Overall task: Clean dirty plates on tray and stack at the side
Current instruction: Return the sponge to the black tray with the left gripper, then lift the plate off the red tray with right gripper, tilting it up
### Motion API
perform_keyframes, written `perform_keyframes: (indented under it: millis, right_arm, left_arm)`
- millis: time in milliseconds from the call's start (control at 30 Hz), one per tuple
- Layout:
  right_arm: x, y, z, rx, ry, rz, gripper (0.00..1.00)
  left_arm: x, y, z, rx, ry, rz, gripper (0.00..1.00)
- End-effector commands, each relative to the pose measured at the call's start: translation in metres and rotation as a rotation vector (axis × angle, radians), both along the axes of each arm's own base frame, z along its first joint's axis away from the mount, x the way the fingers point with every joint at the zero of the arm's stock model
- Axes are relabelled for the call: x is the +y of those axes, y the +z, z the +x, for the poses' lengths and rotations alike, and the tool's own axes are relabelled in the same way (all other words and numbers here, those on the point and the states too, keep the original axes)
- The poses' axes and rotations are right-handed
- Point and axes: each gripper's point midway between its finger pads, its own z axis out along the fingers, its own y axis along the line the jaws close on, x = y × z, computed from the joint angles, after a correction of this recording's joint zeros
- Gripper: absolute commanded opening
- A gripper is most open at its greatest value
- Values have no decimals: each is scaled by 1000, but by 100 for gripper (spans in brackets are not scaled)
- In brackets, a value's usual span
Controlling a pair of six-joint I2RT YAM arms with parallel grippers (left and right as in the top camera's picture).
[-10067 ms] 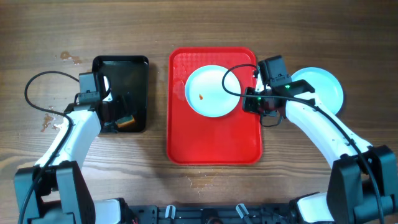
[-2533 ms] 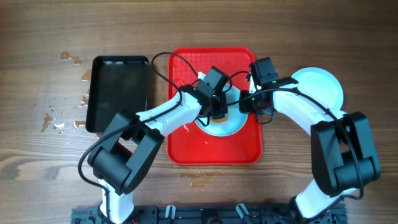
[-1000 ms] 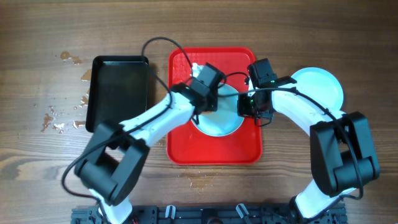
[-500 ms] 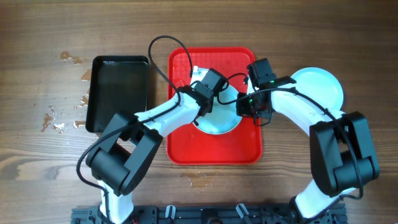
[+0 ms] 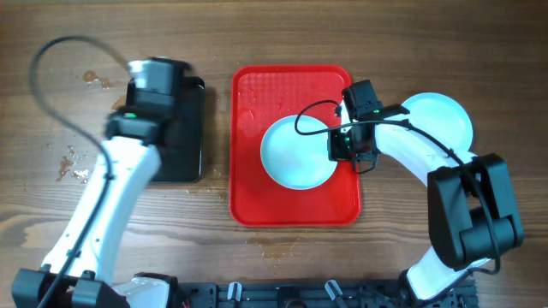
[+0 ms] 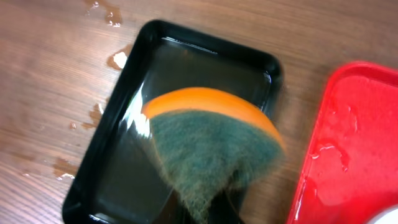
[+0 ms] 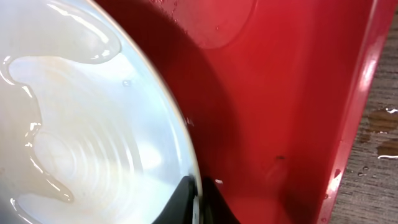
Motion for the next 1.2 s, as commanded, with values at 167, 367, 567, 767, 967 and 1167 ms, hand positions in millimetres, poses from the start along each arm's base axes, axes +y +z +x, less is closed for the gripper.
perform_keyframes:
  millis: [167,367,567,767,967,1167]
  right_arm:
    - [-5,-17,-13,43,53,-26,17]
    - [8,-11,-4,4,74,49,4]
    - [-29,123,28,-472,16,-247,4]
    - [-23,214,10,-832,47,-621,4]
    - [1,252,-5,-1007,114,-826,4]
    - [53,239,-26,-1040,321,-813,4]
  left_arm:
    - [24,-102,-19,166,-98,-177,17]
    - [24,-103,-20,171,-95,-175,100]
    - [24,-103,-20,171,-95,-175,100]
    - [24,-103,-20,171,-95,-175,100]
    - [24,-103,-20,171,-95,-175,100]
    - [24,-103,-20,171,-95,-175,100]
